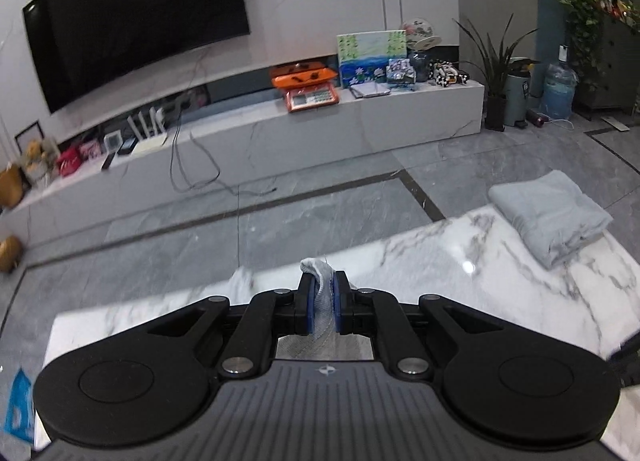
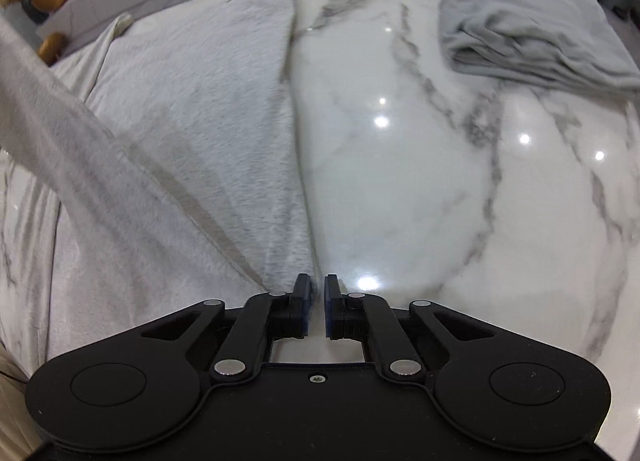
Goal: Fold clothes
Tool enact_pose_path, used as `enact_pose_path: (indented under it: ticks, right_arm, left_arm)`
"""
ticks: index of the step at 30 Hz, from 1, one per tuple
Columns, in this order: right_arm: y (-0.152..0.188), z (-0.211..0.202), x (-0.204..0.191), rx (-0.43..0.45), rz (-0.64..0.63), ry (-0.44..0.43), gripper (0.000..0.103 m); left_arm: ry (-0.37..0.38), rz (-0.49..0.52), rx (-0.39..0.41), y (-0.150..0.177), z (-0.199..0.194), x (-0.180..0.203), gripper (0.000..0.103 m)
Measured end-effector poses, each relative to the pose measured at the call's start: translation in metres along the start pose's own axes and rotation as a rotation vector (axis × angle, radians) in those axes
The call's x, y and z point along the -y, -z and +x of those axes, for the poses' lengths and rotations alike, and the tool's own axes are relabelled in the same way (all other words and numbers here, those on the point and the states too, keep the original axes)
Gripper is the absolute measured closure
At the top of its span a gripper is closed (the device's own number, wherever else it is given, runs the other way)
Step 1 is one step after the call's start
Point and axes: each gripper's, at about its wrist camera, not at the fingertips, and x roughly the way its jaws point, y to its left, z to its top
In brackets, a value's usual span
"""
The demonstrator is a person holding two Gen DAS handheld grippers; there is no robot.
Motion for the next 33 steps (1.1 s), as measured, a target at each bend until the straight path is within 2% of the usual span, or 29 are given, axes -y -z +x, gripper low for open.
enact_pose_path:
  ticks: [3,6,9,11,12,19,21,22,25,33]
  right_arm:
    - [0.007,0.0,0.019,0.035,0.052,-0.011,0.102]
    - [0.016,-0.006,0.044,0.09,0.182,-0.132,0.101]
    - [0.018,-0.012,0.06,0.126,0.292,-0.222,0.091]
    - [0.014,-0.01,0.063,0.108,0.337,-0.274,0.075]
    - [0.012,-0.007,0.061,0.096,0.342,-0.288,0.075]
    - [0.009,0.004,0.044,0.041,0.271,-0.266,0.075]
    - [0.012,0.003,0.036,0.037,0.211,-0.218,0.085]
    - [0.014,0.004,0.035,0.036,0.198,-0.208,0.094]
    - [0.021,0.004,0.029,0.037,0.128,-0.163,0.103]
    - [0.03,-0.001,0.015,0.04,-0.013,-0.087,0.103]
  left_arm:
    - [-0.011,0.056,0.015,-0.019,0.02,0.023,0.095]
    - [0.017,0.123,0.008,-0.038,0.042,0.057,0.095]
    - [0.039,0.17,0.008,-0.047,0.052,0.082,0.095]
    - [0.049,0.196,0.009,-0.051,0.053,0.093,0.095]
    - [0.051,0.207,0.01,-0.053,0.053,0.098,0.095]
    - [0.059,0.242,0.04,-0.064,0.055,0.117,0.095]
    - [0.059,0.245,0.035,-0.065,0.062,0.12,0.095]
    - [0.059,0.249,0.034,-0.065,0.066,0.122,0.095]
    - [0.051,0.247,0.024,-0.067,0.079,0.126,0.095]
    - [0.072,0.295,0.002,-0.068,0.124,0.144,0.095]
